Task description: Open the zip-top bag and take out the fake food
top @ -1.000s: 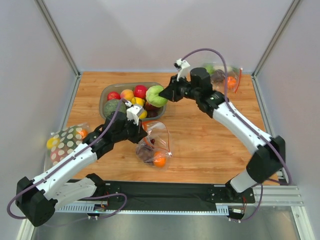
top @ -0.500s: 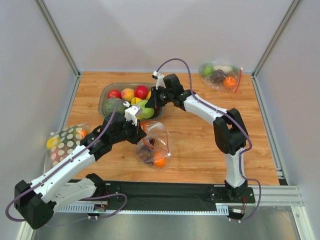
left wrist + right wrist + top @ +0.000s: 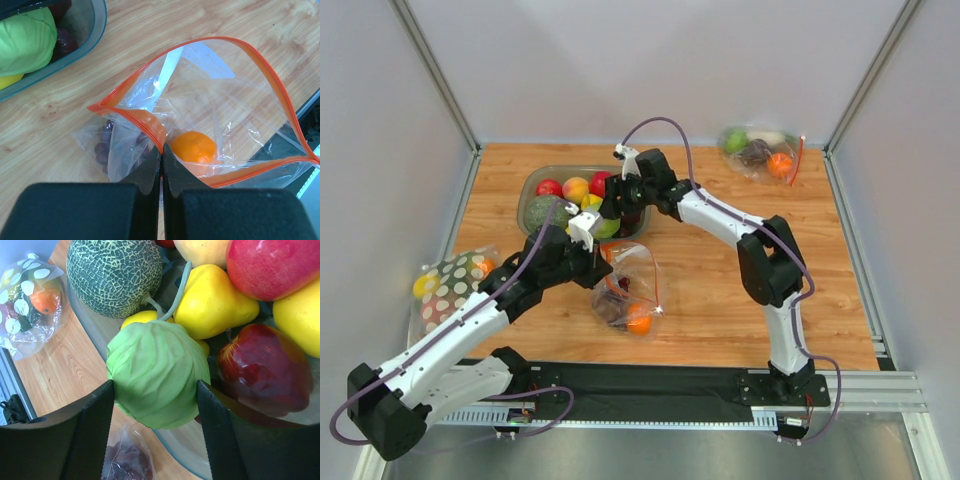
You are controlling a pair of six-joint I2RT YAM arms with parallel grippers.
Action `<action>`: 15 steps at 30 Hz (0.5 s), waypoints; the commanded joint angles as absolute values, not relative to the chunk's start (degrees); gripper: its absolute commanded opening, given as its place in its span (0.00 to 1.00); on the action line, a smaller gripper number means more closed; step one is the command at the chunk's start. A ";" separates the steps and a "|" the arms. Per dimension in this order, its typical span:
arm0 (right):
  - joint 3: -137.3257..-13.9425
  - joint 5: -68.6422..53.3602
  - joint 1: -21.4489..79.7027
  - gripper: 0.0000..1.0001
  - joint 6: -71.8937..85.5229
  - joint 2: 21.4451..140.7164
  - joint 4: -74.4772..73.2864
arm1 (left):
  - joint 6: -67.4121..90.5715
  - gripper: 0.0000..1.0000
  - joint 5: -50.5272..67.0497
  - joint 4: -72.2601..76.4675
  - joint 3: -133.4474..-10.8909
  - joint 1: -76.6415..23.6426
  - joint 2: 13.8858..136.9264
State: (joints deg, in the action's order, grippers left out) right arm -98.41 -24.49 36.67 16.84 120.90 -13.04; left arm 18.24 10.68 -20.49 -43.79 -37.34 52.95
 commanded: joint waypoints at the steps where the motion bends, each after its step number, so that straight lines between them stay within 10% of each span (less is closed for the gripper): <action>1: -100.11 -22.24 36.74 0.66 15.21 115.58 -13.36 | 17.67 0.00 11.69 -20.30 -44.12 -37.09 51.33; 15: -97.92 -4.42 36.74 0.78 7.38 100.04 -22.58 | 17.05 0.05 9.67 -23.03 -46.58 -37.09 51.15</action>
